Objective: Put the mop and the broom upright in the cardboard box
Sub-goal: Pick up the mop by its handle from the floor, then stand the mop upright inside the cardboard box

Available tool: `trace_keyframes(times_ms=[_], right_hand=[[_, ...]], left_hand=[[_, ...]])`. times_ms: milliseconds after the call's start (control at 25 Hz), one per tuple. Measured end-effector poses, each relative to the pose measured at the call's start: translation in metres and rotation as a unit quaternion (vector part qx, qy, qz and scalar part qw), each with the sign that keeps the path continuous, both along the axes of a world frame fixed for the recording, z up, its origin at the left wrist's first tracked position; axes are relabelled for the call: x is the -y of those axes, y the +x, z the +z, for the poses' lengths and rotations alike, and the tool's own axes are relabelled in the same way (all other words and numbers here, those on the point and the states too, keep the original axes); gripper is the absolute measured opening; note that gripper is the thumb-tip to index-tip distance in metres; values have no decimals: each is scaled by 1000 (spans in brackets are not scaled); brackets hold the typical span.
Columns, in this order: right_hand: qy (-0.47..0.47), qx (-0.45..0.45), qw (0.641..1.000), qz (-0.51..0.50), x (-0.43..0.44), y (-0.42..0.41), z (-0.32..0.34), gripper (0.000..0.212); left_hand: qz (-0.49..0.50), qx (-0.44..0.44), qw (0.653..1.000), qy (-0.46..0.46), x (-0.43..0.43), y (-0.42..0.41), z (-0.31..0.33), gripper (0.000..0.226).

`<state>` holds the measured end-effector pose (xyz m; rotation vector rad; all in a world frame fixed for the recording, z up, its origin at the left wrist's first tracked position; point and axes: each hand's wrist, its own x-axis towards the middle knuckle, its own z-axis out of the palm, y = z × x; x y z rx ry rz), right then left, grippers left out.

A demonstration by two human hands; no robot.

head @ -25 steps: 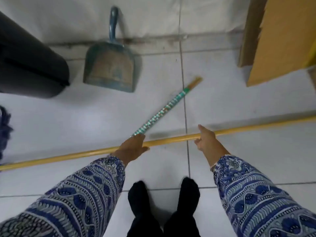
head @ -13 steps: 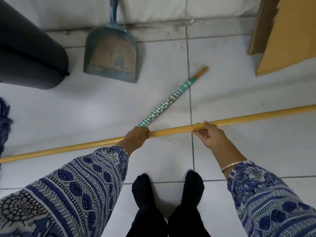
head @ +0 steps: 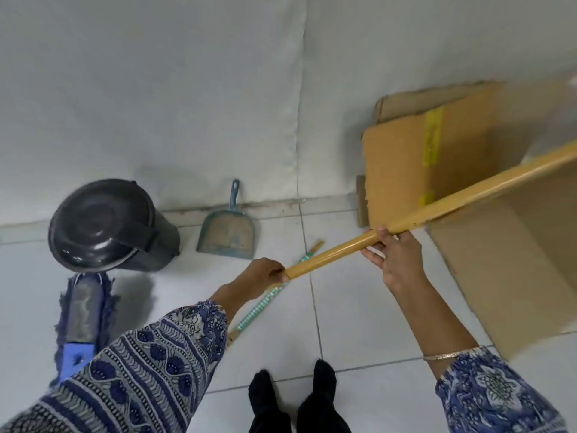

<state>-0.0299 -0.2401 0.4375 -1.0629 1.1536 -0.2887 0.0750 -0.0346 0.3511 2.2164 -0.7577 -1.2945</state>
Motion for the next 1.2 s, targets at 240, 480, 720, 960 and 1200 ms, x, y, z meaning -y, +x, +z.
trace_keyframes(times_ms=[240, 480, 720, 960, 1200], right_hand=[[-125, 77, 988, 55, 18, 5, 204, 15], [-197, 127, 966, 112, 39, -5, 331, 13], [-250, 184, 939, 145, 89, -57, 399, 4], [-260, 222, 933, 107, 189, -148, 434, 13], [-250, 255, 930, 91, 247, -198, 455, 5]], left_hand=[[42, 54, 992, -105, 28, -9, 169, 22], [84, 106, 972, -192, 50, -38, 284, 32], [128, 113, 950, -260, 110, -97, 340, 24], [93, 158, 945, -270, 214, -164, 384, 23], [66, 202, 946, -245, 273, -198, 417, 25]])
